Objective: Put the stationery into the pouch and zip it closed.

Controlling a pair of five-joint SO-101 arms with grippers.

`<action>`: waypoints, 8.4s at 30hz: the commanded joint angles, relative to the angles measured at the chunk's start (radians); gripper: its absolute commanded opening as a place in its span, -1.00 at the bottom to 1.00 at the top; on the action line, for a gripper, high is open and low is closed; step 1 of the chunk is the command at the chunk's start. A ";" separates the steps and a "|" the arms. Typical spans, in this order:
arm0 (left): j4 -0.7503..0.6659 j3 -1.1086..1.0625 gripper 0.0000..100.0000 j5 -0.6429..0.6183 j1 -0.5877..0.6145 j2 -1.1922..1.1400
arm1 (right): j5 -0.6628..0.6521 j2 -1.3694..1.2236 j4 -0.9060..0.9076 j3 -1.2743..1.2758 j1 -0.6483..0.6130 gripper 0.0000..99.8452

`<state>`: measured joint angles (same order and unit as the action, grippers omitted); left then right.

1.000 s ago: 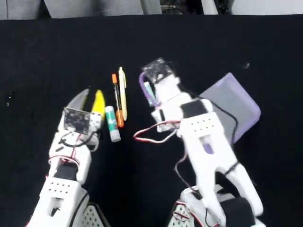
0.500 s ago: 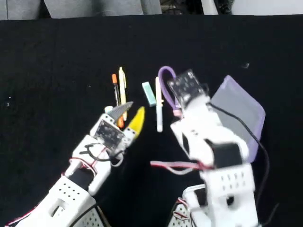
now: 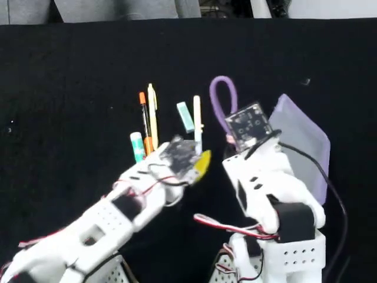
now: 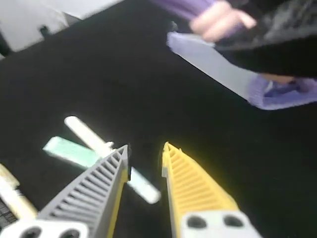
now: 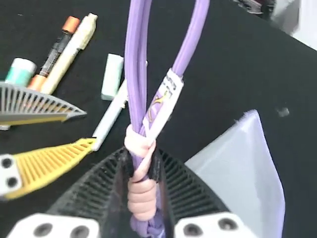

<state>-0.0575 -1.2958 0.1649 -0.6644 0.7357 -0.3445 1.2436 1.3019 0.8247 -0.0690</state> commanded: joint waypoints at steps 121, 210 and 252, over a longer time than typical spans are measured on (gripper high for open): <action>-0.120 0.259 -0.77 -0.003 0.289 -0.388 | 0.092 -1.882 -0.123 -1.234 0.394 -0.45; -0.124 0.539 -0.77 -0.138 0.613 -0.681 | -0.107 -0.653 -0.359 0.203 -0.077 -0.78; -0.118 0.432 -0.52 -0.011 0.285 -0.669 | 0.123 -0.796 -0.184 -0.443 -0.025 -0.98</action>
<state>-0.1573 -0.8615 0.0974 -0.3207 0.0483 -0.2294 0.4227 1.1454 0.4335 -0.1335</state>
